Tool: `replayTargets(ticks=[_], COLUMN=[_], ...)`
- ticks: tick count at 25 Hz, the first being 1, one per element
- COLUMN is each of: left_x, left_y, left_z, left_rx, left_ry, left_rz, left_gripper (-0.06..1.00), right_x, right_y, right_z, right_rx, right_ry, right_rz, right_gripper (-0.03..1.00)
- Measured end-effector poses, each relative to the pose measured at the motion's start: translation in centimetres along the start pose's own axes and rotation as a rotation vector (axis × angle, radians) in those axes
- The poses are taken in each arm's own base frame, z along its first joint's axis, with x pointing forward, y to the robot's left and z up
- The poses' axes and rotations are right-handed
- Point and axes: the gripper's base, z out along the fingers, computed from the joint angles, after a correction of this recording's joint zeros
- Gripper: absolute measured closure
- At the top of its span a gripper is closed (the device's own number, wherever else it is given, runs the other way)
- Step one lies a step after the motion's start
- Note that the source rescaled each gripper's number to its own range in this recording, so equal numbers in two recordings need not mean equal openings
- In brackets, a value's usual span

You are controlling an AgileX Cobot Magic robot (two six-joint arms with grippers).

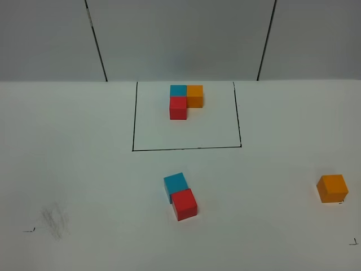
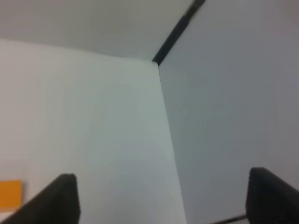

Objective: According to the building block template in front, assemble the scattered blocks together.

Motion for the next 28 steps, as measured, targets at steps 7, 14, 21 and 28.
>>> replayTargets(ticks=[7,14,21,28], left_x=[0.0,0.0,0.0,0.0], left_y=[0.0,0.0,0.0,0.0], left_z=[0.0,0.0,0.0,0.0], left_rx=[0.000,0.000,0.000,0.000], left_ry=[0.000,0.000,0.000,0.000], left_rz=[0.000,0.000,0.000,0.000], left_gripper=[-0.05,-0.05,-0.05,-0.05], right_x=[2.0,2.1,3.0,4.7], right_y=[0.8,3.5,5.0,3.7], right_z=[2.1,5.5,13.1,18.1], right_rx=[0.008,-0.051,-0.092,-0.263], right_ry=[0.115,0.254,0.514,0.625], right_rz=[-0.019,-0.075,-0.081,0.061], right_gripper=[0.36,0.36,0.36,0.36])
